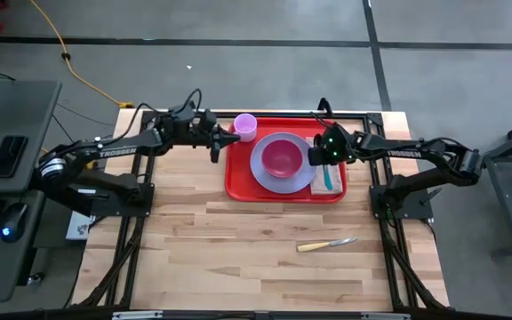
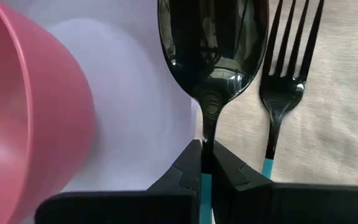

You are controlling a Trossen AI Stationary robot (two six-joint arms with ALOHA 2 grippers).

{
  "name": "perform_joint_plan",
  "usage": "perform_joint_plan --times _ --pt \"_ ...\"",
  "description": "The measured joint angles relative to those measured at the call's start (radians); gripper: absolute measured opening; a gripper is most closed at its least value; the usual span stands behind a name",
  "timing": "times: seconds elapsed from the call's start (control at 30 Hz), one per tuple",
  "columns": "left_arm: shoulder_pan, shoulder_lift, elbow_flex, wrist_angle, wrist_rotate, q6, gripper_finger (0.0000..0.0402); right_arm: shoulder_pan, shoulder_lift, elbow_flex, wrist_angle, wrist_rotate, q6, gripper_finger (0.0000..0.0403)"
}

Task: Set up tray
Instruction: Put the blue spoon on the left of the blue fork on the white napkin on the red serving tray

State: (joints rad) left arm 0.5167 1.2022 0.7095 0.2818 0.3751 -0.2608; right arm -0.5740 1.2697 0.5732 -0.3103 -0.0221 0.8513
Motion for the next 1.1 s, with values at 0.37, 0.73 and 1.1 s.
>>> perform_joint_plan --times 0.37,0.73,1.1 --pt "0.0 -0.225 -0.159 0.016 -0.045 0.005 0.0042 0.0 0.0 0.0 0.001 -0.017 -0.007 0.0" --pt "0.0 -0.285 -0.22 0.015 -0.064 -0.017 0.0042 0.004 0.016 0.0 -0.022 -0.017 -0.015 0.0" --pt "0.0 -0.285 -0.22 0.015 -0.067 -0.025 0.0042 0.005 0.093 0.002 -0.007 -0.039 -0.015 0.0"
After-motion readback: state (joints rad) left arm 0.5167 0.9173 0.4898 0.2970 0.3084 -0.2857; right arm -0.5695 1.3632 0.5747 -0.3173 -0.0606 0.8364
